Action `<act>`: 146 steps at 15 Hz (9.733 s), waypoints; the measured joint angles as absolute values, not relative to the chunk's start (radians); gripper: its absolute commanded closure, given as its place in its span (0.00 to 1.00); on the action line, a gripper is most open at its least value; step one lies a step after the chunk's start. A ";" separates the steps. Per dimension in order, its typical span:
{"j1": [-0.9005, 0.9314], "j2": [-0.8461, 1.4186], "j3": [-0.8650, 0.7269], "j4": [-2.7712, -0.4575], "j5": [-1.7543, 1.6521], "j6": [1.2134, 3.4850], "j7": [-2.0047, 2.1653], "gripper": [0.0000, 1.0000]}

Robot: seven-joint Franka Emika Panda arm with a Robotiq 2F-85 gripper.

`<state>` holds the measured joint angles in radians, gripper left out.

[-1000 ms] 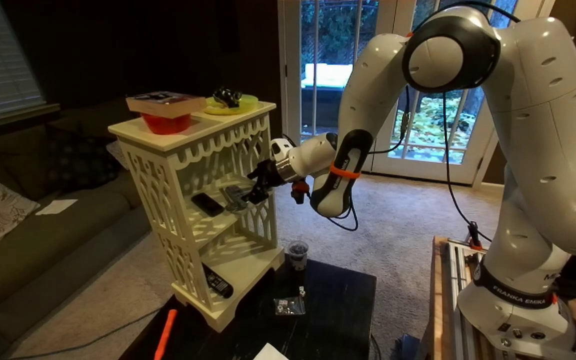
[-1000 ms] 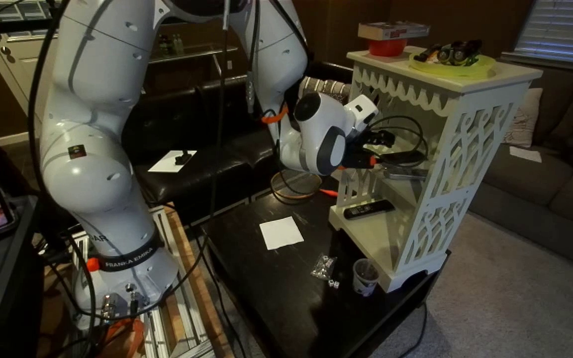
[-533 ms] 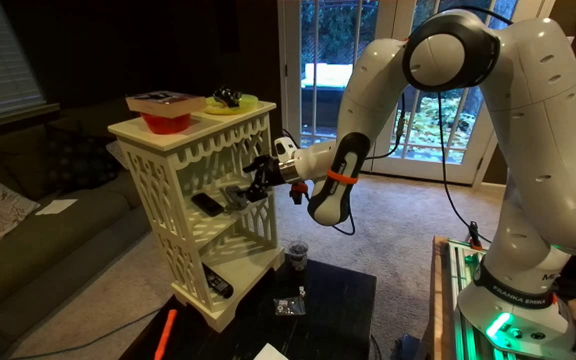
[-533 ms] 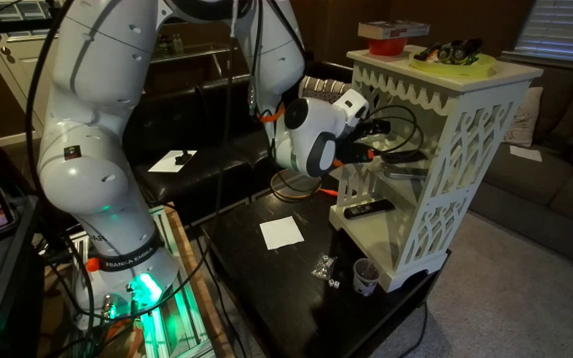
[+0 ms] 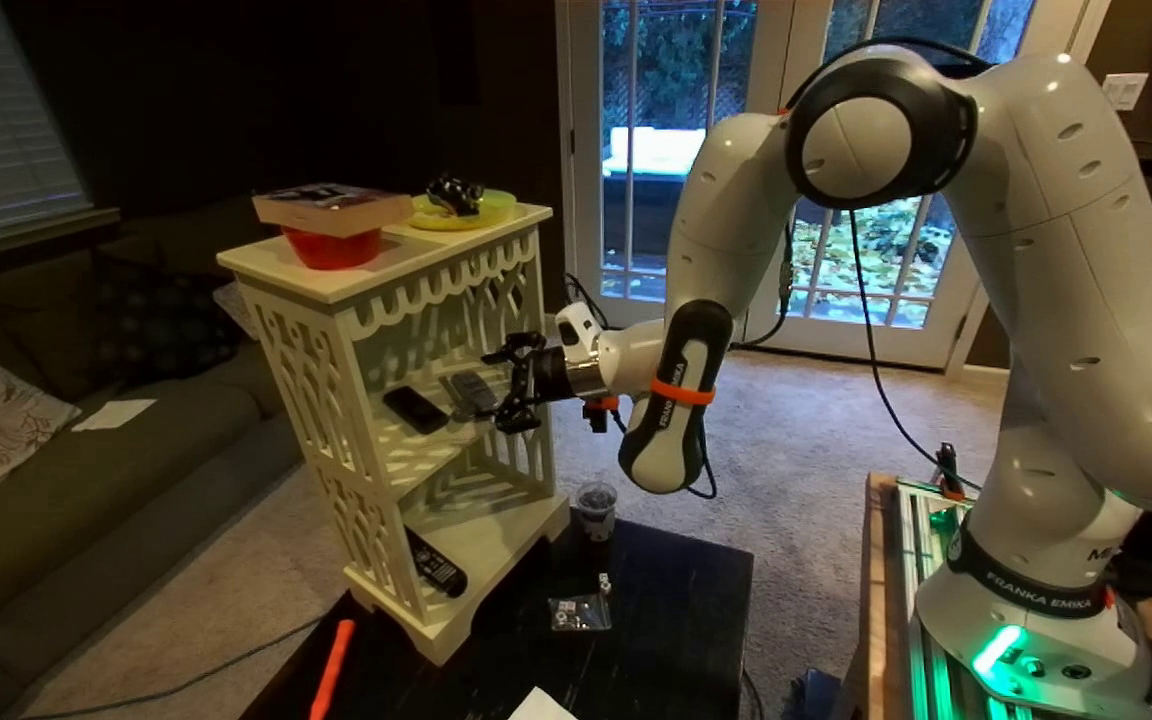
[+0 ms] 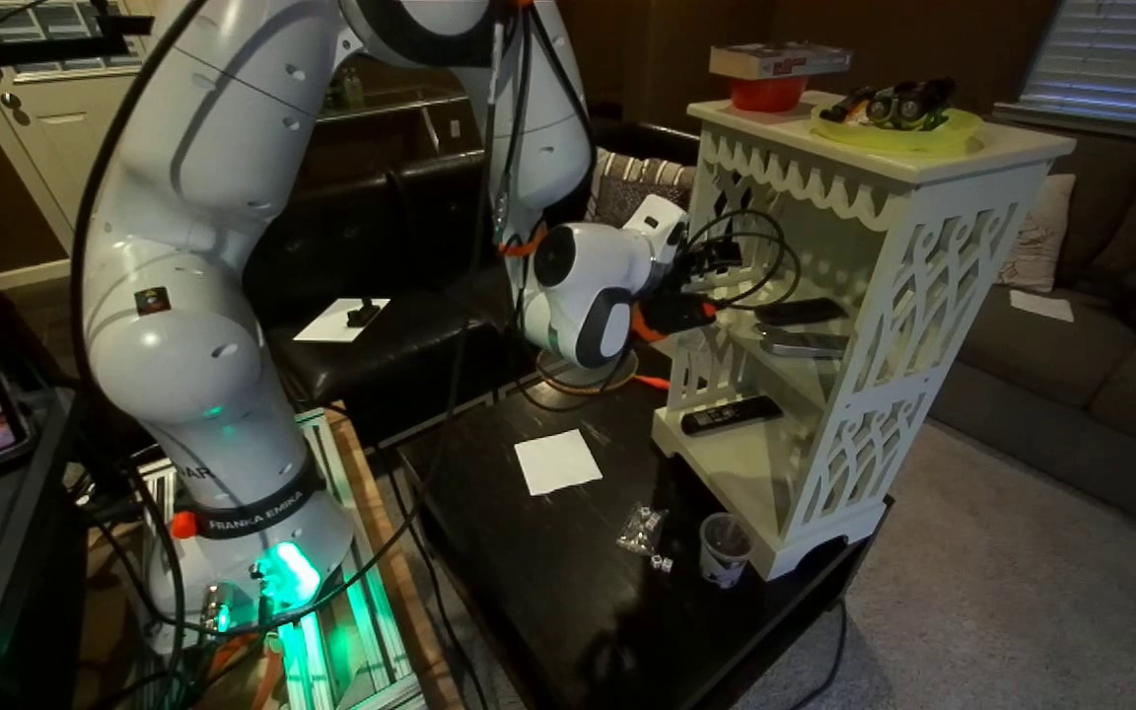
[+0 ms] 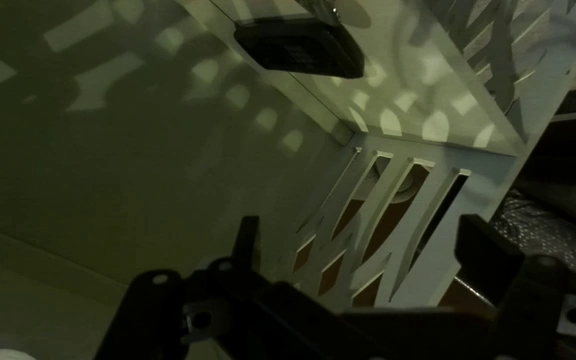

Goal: Put the silver spoon on top of the shelf.

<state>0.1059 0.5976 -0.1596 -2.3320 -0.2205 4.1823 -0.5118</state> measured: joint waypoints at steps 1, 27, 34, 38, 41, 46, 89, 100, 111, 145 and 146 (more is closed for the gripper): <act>0.119 0.609 -0.161 -2.330 -0.201 4.188 -0.550 0.00; 0.145 0.710 -0.183 -2.137 -0.184 3.820 -0.745 0.00; 0.155 0.675 -0.223 -2.099 -0.194 3.647 -0.742 0.00; 0.207 0.676 -0.260 -2.083 -0.135 3.608 -0.741 0.01; 0.250 0.684 -0.294 -2.067 -0.060 3.576 -0.741 0.00; 0.297 0.711 -0.331 -2.043 0.010 3.553 -0.741 0.14; 0.545 0.905 -0.580 -1.868 0.214 3.415 -0.694 0.98; 0.364 0.802 -0.495 -1.861 -0.068 3.415 -0.482 0.98; -0.072 0.554 -0.089 -2.079 -0.406 3.643 -0.350 0.98; -1.130 0.658 0.744 -2.035 -2.020 4.232 0.593 0.98; -1.130 0.658 0.744 -2.035 -2.020 4.223 0.592 0.98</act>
<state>-1.1299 0.6582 0.7445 -2.0350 -2.0197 4.2234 0.5922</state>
